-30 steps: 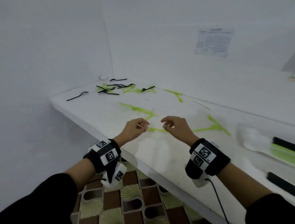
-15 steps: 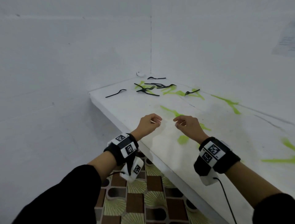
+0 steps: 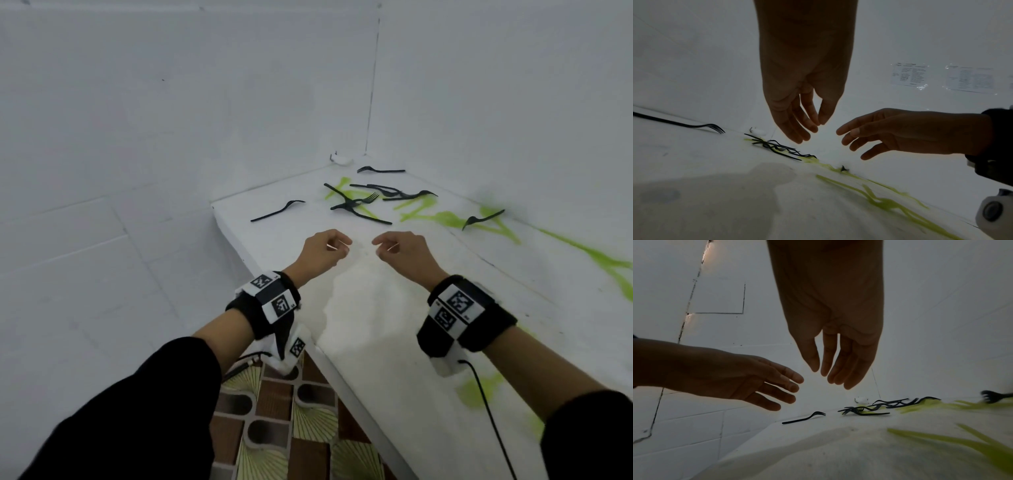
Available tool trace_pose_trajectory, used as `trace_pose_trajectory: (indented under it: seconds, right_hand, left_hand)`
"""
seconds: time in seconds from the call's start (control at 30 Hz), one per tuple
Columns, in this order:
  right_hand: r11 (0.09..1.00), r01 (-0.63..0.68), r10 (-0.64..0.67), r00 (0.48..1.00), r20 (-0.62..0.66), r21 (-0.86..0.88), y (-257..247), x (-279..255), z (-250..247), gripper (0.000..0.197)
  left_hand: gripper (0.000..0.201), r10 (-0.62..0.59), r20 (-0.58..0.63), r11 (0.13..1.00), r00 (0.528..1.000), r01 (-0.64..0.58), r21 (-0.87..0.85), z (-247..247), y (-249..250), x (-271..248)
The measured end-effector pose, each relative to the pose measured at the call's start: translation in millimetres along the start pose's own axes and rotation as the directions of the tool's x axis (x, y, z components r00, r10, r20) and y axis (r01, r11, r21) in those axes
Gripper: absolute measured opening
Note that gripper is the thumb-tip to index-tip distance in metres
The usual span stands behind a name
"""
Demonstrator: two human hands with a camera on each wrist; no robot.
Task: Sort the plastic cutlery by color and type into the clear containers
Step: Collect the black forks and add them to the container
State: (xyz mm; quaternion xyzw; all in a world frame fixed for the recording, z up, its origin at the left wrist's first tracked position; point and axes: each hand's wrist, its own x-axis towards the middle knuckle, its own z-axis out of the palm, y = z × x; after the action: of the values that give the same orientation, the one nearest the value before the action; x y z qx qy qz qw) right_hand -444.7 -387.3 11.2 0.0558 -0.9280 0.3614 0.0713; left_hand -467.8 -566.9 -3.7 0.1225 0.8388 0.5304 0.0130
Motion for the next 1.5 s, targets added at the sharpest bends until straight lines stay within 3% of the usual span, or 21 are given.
trace_pose_trajectory:
  seconds: [0.3, 0.43, 0.57, 0.67, 0.73, 0.93, 1.17, 1.3, 1.37, 1.5]
  right_hand:
    - [0.998, -0.044, 0.042, 0.999, 0.034, 0.04, 0, 91, 46, 0.019]
    - [0.995, -0.083, 0.085, 0.996, -0.035, 0.049, 1, 133, 68, 0.019]
    - [0.991, -0.133, 0.135, 0.987, -0.092, 0.023, 0, 173, 83, 0.021]
    - [0.987, -0.161, 0.161, 0.978, -0.136, 0.01, 3, 196, 86, 0.022]
    - [0.985, -0.171, 0.169, 0.973, -0.158, 0.002, 4, 207, 83, 0.022]
    - [0.95, -0.273, 0.265, 0.962, -0.073, -0.153, 19, 232, 75, 0.019]
    - [0.894, -0.316, 0.357, 0.931, 0.079, -0.316, 35, 244, 79, 0.03]
    - [0.89, -0.315, 0.364, 0.926, 0.097, -0.331, 35, 242, 79, 0.024]
    - [0.887, -0.335, 0.383, 0.918, 0.103, -0.318, 39, 239, 74, 0.024]
    - [0.908, -0.39, 0.41, 0.902, 0.134, -0.152, 32, 233, 65, 0.024]
  left_hand:
    - [0.018, 0.001, 0.015, 0.997, 1.0, -0.002, 0.083, -47, -42, 88]
    - [0.018, 0.046, 0.09, 0.991, 0.995, -0.057, 0.122, -69, -55, 139]
    - [0.023, 0.131, 0.14, 0.93, 0.981, -0.171, 0.327, -97, -73, 190]
    - [0.039, -0.016, 0.192, 0.778, 0.981, -0.108, 0.619, -116, -96, 224]
    - [0.049, -0.149, 0.217, 0.706, 0.965, -0.05, 0.707, -127, -109, 240]
    - [0.042, -0.184, 0.321, 0.742, 0.929, -0.083, 0.665, -135, -126, 272]
    - [0.023, -0.108, 0.329, 0.78, 0.938, -0.125, 0.613, -134, -126, 290]
    - [0.024, -0.011, 0.339, 0.849, 0.941, -0.17, 0.5, -125, -106, 302]
    - [0.025, 0.085, 0.372, 0.859, 0.924, -0.257, 0.443, -108, -92, 316]
    - [0.03, 0.161, 0.431, 0.87, 0.888, -0.334, 0.363, -81, -77, 337]
